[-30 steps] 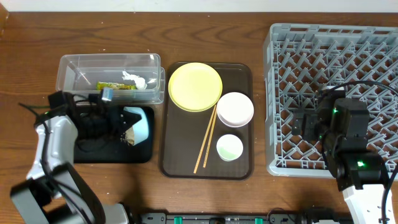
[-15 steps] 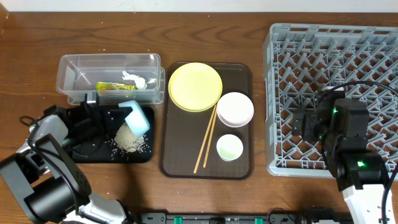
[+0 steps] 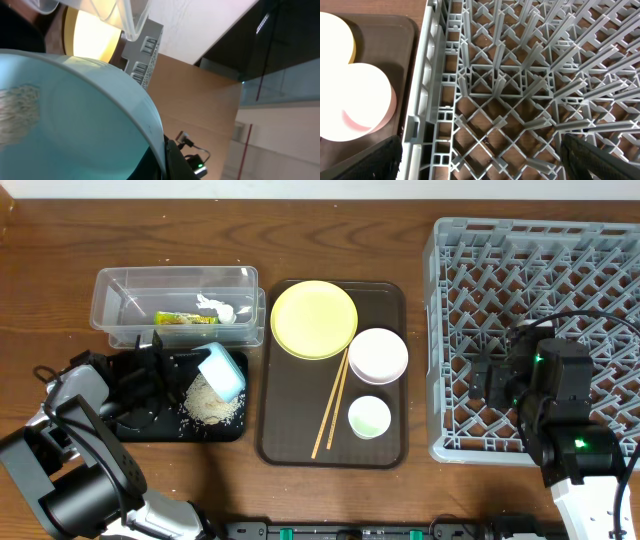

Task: Sort waste into correct bins and load items into the dishwasher rack
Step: 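Tip the blue bowl over the black tray to pour out the rice, then set the empty blue bowl back on the brown tray with the left gripper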

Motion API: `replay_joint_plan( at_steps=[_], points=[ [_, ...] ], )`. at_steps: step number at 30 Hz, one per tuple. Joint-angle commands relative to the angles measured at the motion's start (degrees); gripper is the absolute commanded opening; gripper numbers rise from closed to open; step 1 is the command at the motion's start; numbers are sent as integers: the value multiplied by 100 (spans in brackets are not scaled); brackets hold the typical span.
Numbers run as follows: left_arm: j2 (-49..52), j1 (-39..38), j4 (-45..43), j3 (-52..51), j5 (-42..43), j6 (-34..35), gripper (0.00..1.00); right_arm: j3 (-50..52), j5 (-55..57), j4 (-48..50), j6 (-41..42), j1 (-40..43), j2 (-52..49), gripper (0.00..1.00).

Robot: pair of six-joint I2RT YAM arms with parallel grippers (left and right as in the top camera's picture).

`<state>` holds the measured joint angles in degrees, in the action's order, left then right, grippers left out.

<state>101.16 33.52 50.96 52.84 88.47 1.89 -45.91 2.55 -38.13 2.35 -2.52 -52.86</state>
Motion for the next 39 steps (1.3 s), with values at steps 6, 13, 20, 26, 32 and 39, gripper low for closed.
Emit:
replay_joint_plan(
  at_steps=[6,13,20,26,32,39],
  points=[
    [22,216,20,-11,166,640,6,-116,0,-7,37,74,9,99],
    [22,647,-114,-11,166,37,6,-116,0,-7,37,74,9,99],
    [22,693,-107,-11,166,-1716,6,-116,0,-4,37,74,9,99],
    [22,693,-120,-11,160,-1513,6,-116,0,-4,37,74,9,99],
    [22,693,195,-11,164,450,6,-116,0,-7,37,74,9,99],
    [22,693,81,-11,164,420,6,-116,0,-28,37,74,9,99]
  ],
)
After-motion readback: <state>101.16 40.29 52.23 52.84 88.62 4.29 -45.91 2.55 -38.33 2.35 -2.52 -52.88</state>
